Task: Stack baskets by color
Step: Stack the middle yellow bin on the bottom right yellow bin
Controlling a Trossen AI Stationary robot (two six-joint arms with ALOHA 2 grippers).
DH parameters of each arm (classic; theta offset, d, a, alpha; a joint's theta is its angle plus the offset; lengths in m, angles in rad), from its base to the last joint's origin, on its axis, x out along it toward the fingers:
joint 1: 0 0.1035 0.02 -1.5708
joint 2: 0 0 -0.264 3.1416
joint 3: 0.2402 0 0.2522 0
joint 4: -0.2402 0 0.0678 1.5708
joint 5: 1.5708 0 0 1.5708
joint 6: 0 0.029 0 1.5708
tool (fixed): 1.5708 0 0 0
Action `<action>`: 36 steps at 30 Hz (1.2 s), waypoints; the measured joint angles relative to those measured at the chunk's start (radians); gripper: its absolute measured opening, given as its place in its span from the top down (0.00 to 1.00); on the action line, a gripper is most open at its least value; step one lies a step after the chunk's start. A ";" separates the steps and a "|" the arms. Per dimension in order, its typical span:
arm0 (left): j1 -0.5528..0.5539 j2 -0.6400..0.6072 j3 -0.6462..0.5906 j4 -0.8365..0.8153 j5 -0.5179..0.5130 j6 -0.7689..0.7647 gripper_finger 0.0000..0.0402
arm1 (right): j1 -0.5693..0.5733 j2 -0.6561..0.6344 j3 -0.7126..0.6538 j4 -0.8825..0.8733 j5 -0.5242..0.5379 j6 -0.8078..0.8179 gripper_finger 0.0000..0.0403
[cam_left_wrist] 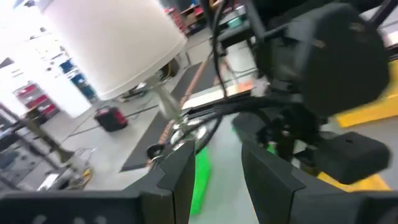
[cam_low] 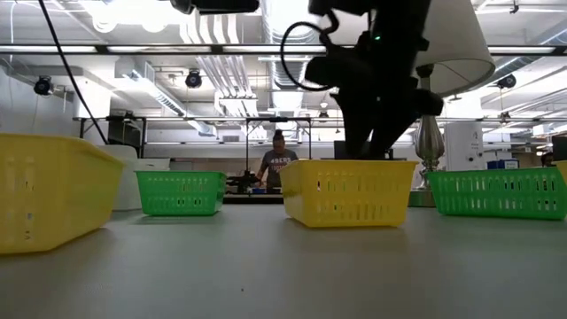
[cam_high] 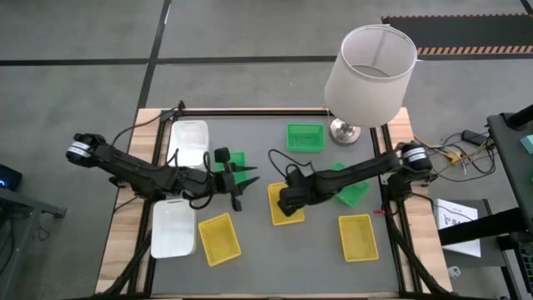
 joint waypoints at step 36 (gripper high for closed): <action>-0.006 -0.023 -0.001 -0.063 -0.017 0.066 0.71 | 0.003 0.089 0.118 -0.138 -0.034 -0.114 0.97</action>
